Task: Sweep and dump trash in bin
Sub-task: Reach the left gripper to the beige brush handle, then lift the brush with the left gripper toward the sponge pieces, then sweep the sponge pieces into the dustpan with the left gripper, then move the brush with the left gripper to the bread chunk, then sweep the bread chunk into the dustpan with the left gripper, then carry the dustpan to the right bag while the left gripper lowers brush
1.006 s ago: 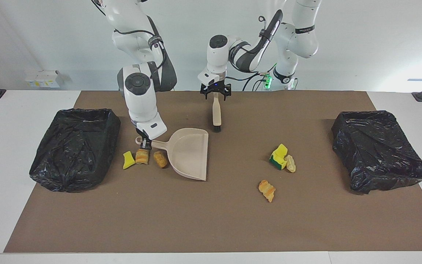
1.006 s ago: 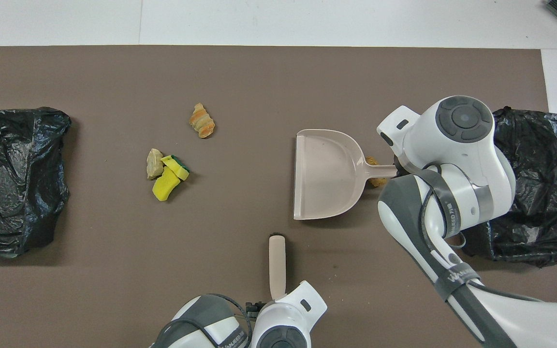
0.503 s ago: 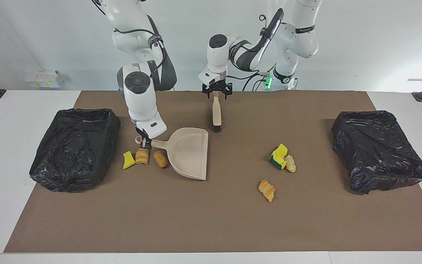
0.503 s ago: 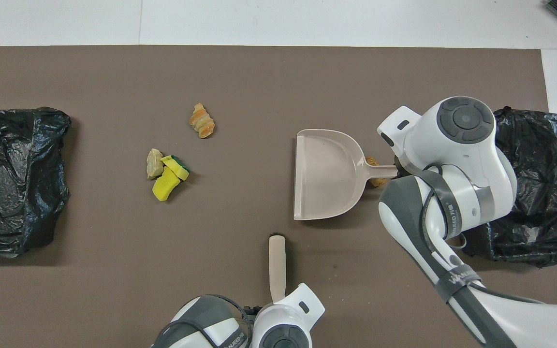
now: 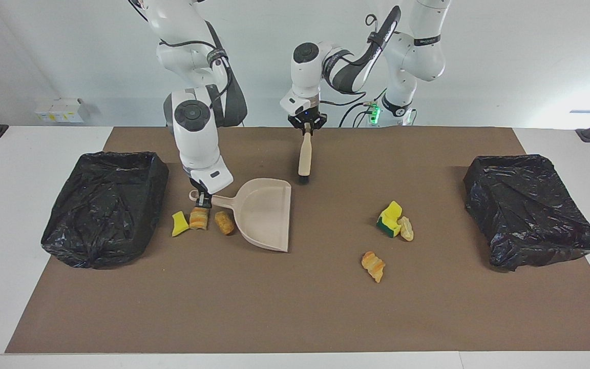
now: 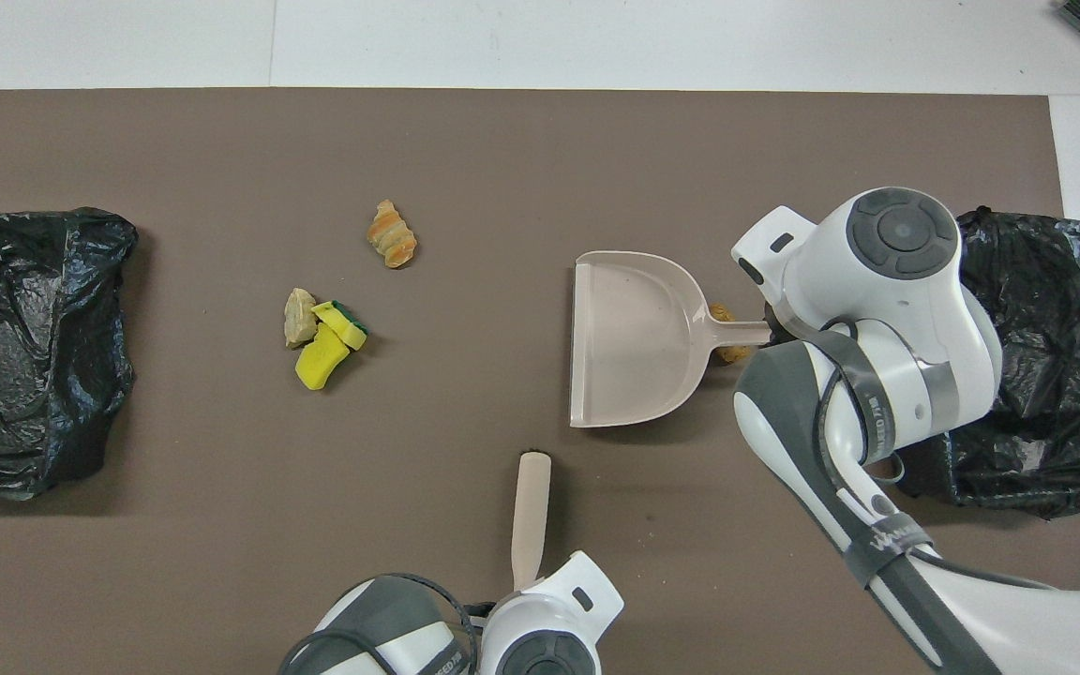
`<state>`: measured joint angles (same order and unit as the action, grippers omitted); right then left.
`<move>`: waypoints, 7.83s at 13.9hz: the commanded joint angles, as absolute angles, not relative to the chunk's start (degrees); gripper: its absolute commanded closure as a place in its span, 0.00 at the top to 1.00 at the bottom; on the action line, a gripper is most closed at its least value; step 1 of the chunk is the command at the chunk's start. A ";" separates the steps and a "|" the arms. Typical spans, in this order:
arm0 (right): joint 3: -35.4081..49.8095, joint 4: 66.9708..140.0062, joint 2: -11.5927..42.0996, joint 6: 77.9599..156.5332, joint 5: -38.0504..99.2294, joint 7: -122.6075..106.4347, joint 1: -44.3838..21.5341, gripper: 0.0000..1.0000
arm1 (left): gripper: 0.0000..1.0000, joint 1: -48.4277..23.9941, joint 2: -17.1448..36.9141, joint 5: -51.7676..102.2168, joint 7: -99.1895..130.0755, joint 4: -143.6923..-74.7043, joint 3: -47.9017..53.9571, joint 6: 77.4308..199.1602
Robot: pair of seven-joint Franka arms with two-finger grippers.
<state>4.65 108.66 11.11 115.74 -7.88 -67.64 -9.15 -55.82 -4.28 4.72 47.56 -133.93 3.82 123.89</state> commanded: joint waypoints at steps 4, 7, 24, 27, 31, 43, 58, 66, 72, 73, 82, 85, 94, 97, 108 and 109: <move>5.01 110.30 9.49 117.07 -8.35 -69.43 -8.87 0.00 | 0.00 -50.91 -9.39 5.27 42.21 -132.10 2.55 115.69; 5.10 110.04 10.19 117.16 -11.93 -69.17 -10.54 0.00 | 0.00 -40.82 -13.35 5.27 37.02 -129.92 2.55 108.83; 5.01 111.09 11.16 121.64 -14.33 -67.59 -15.38 0.00 | 0.00 -6.06 -0.17 2.81 8.78 -124.52 2.46 115.75; 4.92 112.76 11.34 121.82 -14.41 -57.78 -17.91 0.00 | 0.00 -7.20 -1.41 3.42 12.46 -128.32 2.72 116.45; 5.01 113.20 11.69 121.90 -14.50 -55.11 -18.28 0.00 | 0.00 -13.87 0.35 7.11 18.81 -128.32 2.72 122.52; 5.01 113.38 12.48 122.61 -14.50 -53.35 -18.37 0.00 | 0.00 -34.26 2.55 16.00 21.27 -126.65 3.08 129.20; 5.01 113.82 12.39 122.52 -14.50 -52.82 -18.37 0.00 | 0.00 -17.41 12.46 -2.08 13.29 -106.45 2.46 117.94; 5.01 113.82 12.30 122.08 -14.50 -52.82 -18.37 0.00 | 0.00 -16.08 22.39 -7.21 5.54 -99.34 2.55 120.15; 5.01 113.82 12.30 122.08 -14.50 -52.82 -18.37 0.00 | 0.00 -23.72 20.31 -6.77 11.76 -101.68 2.90 114.61; 5.01 113.82 12.30 122.08 -14.50 -52.82 -18.37 0.00 | 0.00 -25.91 19.52 -6.51 12.21 -102.82 2.90 113.57; 5.10 113.82 12.39 121.64 -14.41 -52.73 -17.67 0.00 | 0.00 -34.72 10.90 10.88 15.38 -108.90 3.34 110.04; 5.01 113.73 12.13 121.47 -14.15 -52.82 -17.32 0.00 | 0.00 -34.02 9.76 12.22 18.36 -108.64 3.08 110.39; 5.19 107.42 9.58 113.22 -11.26 -64.75 -9.68 0.00 | 0.00 -31.73 -7.19 8.44 36.20 -115.89 3.25 101.06; 5.19 102.23 9.32 106.10 -9.84 -72.49 -5.55 0.00 | 0.00 -36.63 -10.81 8.44 36.83 -126.80 3.25 110.45; 3.87 101.69 0.88 102.74 -10.99 -87.77 15.36 0.00 | 0.00 -48.33 -0.18 8.79 47.02 -129.81 3.34 126.91; 3.35 101.69 0.88 103.70 -11.07 -91.72 17.03 0.00 | 0.00 -48.25 -0.09 8.79 47.02 -129.81 3.34 127.09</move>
<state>3.54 101.46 1.66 103.52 -11.49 -85.80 13.66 -46.46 0.23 9.38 45.63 -128.66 4.33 125.30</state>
